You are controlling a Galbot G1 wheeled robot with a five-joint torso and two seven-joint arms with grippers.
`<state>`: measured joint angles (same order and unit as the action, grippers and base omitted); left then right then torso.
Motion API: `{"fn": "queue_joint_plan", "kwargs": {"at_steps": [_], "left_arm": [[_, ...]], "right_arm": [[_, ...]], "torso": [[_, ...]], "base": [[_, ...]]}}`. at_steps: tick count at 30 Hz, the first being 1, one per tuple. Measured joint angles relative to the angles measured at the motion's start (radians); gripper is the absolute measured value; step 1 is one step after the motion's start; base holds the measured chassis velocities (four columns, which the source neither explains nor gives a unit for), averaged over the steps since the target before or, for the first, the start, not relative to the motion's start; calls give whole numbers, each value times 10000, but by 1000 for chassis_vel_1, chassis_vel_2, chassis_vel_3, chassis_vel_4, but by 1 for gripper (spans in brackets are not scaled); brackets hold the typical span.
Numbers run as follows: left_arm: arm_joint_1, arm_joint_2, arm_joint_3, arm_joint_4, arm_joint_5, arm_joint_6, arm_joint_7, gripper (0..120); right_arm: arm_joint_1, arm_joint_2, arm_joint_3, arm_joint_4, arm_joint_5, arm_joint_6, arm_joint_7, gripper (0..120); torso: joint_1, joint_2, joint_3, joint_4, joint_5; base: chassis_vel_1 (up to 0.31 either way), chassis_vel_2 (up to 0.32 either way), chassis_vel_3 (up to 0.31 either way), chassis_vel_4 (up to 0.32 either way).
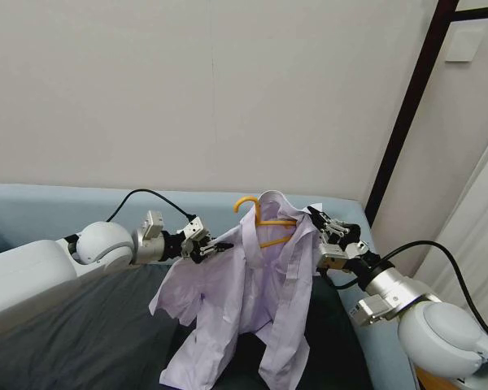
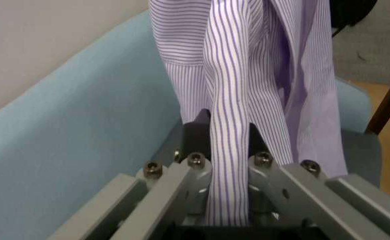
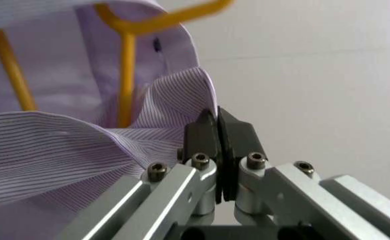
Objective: Pick up the clothes from the sofa and hang them on the clothes hanger.
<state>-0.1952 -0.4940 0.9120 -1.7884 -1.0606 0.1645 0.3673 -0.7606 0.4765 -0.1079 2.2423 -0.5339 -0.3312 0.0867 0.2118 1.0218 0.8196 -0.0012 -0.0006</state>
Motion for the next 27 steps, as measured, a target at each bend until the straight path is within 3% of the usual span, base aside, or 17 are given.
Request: {"fn": "queue_joint_plan", "kwargs": {"at_steps": [9,20,25,27], "left_arm": [[-69,83,-86,-519,-1057,103,-735,1],[188,444,-364,-969,-1298,122,-912,1],[350,698,-560,-900,-1050,67,-546,1],[353,729,-582,-875,-1025,55,-487,1]], "right_arm": [[-173,365,-256,-151,-192,431,-152,0],[-43,849,-1077,-526,1522,479,223,0],[-328,836,-981,-441,2490,218,409,17],[-405,811,-971,-383,2697,159,429,19]], "torso": [[0,0,0,2,-1],[0,0,0,0,-1],[0,1,0,2,-1],[0,0,0,2,-2]], "base": [[0,0,0,0],[0,0,0,0],[0,0,0,0],[0,0,0,0]]}}
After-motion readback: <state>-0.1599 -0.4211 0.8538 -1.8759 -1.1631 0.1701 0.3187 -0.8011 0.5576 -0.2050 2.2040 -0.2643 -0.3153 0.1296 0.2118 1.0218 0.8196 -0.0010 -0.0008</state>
